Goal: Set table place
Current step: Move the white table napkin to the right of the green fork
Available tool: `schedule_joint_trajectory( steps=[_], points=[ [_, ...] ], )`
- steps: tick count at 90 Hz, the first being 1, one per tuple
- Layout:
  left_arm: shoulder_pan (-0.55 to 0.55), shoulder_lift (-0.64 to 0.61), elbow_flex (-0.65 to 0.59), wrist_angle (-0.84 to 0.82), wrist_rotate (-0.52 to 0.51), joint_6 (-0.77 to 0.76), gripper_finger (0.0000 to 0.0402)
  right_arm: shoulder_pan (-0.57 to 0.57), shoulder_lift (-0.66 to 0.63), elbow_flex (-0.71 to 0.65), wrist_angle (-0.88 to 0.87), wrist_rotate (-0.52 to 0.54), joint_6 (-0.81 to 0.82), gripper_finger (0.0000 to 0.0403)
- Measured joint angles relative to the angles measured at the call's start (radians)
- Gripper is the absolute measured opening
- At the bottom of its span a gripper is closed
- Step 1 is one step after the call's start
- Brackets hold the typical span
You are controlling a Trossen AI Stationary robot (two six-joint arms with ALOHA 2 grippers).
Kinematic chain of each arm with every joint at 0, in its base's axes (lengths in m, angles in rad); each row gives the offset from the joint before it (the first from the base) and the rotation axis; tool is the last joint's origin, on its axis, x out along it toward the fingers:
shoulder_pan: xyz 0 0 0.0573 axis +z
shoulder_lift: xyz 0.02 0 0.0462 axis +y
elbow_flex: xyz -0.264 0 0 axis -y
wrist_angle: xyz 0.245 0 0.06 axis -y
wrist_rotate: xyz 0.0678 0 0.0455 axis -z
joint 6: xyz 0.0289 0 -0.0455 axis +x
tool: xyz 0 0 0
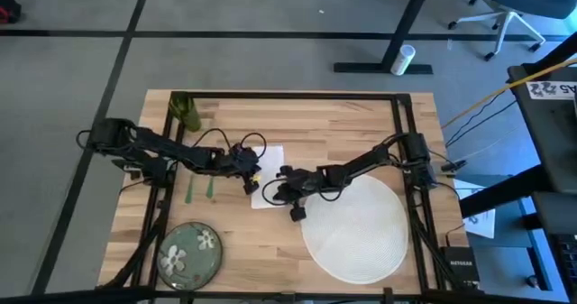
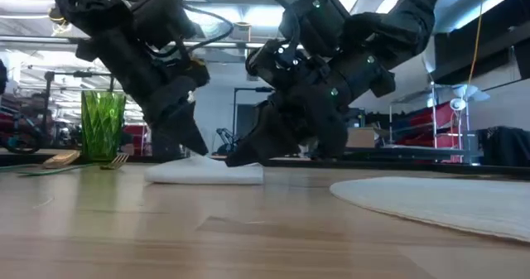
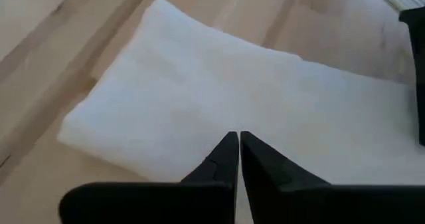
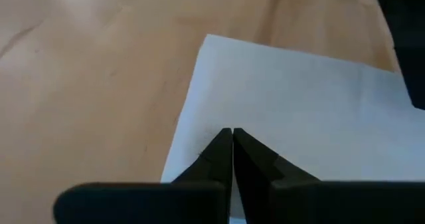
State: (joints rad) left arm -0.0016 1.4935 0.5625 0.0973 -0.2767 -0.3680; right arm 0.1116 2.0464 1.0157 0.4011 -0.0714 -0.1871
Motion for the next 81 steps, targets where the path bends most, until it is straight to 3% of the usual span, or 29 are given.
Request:
schedule_joint_trajectory(
  steps=[37,81],
  points=[
    [-0.027,0.181,0.005,0.168,0.052,-0.050,0.0000,0.000,0.000,0.001,0.013,0.001,0.006,0.0000],
    [-0.150,0.067,0.002,-0.086,0.051,-0.117,0.0000,-0.001,0.000,0.001,0.009,0.004,0.001,0.0000]
  ],
)
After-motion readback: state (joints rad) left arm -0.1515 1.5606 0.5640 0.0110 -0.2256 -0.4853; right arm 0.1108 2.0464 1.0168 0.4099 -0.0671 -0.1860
